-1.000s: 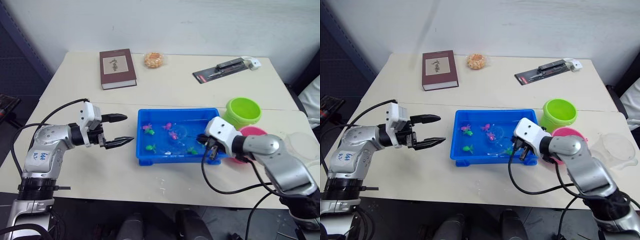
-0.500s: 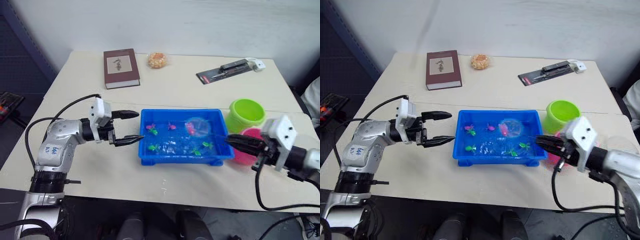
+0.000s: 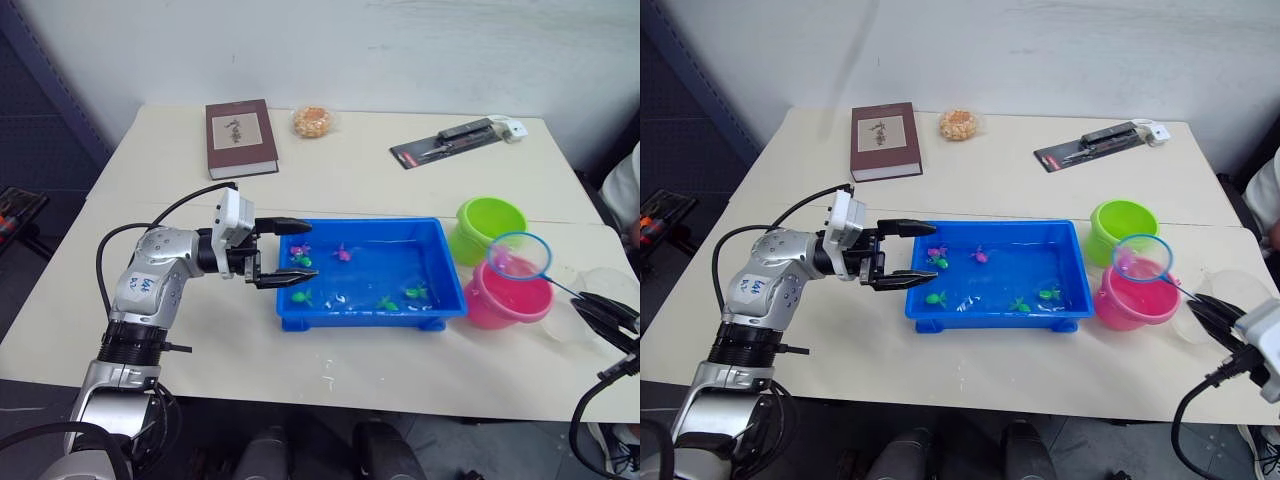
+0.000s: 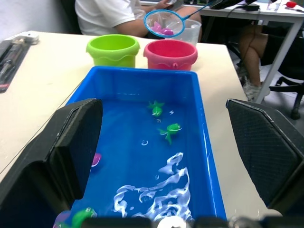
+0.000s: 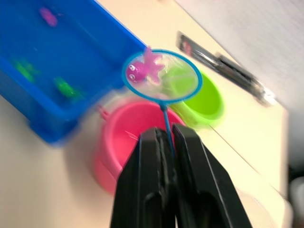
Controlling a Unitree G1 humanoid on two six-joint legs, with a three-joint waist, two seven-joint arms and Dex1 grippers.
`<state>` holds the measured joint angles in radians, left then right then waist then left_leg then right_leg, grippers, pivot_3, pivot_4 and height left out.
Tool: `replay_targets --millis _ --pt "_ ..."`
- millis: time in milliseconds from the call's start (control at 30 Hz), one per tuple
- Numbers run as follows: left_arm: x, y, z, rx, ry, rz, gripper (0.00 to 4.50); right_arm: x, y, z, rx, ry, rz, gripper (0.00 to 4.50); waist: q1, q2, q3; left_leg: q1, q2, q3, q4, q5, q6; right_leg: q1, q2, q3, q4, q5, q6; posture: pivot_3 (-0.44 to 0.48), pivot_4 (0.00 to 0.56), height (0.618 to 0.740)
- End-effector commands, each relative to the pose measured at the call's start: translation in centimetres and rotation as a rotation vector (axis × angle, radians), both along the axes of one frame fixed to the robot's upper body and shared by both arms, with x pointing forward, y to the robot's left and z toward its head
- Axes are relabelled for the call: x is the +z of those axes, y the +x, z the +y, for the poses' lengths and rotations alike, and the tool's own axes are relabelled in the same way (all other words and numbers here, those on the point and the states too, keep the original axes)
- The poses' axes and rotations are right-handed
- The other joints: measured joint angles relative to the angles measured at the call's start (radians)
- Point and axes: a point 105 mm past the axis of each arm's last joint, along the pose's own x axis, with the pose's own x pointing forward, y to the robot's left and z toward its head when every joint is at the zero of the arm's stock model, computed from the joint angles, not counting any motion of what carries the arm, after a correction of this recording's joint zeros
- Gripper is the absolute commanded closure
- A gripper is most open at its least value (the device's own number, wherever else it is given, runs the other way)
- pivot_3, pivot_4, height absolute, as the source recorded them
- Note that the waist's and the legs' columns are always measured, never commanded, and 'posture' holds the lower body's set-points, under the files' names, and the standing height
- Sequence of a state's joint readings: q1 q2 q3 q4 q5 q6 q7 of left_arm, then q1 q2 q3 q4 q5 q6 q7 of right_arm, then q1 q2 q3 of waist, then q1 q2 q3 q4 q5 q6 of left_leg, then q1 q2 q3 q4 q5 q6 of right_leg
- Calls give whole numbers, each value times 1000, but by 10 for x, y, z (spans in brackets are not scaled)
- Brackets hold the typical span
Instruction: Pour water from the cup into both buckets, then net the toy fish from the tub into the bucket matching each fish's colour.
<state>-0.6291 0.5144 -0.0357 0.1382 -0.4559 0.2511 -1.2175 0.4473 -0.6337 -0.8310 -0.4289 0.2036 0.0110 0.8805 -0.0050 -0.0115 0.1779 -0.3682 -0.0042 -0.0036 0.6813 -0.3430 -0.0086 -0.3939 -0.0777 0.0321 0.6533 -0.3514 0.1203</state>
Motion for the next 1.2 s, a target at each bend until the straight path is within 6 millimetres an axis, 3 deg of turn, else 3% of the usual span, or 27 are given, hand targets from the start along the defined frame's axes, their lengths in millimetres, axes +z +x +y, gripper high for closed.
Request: replay_targets --millis 33,367,567,733,867,933,1067,1133,1200 --pt "8 1 -4 -17 -2 -38 42 -1 -4 -9 -20 -202 -83 4500 0 0 0 0 0 0 0 0 0 0 0 0 0 0 0 0 150 740" --pt "7 -6 -14 -34 -25 -33 42 -23 6 -3 58 -863 -275 4500 1 0 0 0 0 2 0 0 0 -1 0 1 0 0 0 0 150 740" --pt "6 -8 -14 -26 -28 -28 42 -28 -2 -3 94 -1062 -343 4500 1 0 0 0 0 2 0 0 -1 -1 0 2 0 0 0 0 150 740" --pt "5 -8 -16 -26 -29 -25 42 -39 -12 6 141 -1030 -336 4500 0 0 0 0 0 3 0 0 -1 -1 1 3 0 0 0 0 150 740" --pt "5 -8 -16 -29 -32 -22 42 -13 -12 -22 -25 -1109 -379 4500 -2 0 0 1 -1 4 0 0 0 -1 1 2 0 0 0 0 150 740" --pt "4 -8 -19 -39 -31 -19 42 -18 -11 -16 29 -1100 -375 4500 -6 0 0 1 0 5 0 0 0 -1 1 3 0 0 0 0 150 740" --pt "5 -6 -21 -38 -40 -20 42 -14 -12 -19 -28 -1100 -405 4500 -5 0 0 1 0 4 0 0 0 -1 1 3 0 0 0 0 150 740" --pt "4 -7 -22 -43 -41 -17 42 -27 -13 -3 64 -1063 -386 4500 -5 0 0 1 0 4 0 0 0 -1 1 4 0 0 0 0 150 740" --pt "3 -7 -22 -45 -38 -18 42 -25 -14 -8 5 -1068 -382 4500 -5 0 0 1 0 4 0 0 0 -1 1 4 0 0 0 0 150 740"
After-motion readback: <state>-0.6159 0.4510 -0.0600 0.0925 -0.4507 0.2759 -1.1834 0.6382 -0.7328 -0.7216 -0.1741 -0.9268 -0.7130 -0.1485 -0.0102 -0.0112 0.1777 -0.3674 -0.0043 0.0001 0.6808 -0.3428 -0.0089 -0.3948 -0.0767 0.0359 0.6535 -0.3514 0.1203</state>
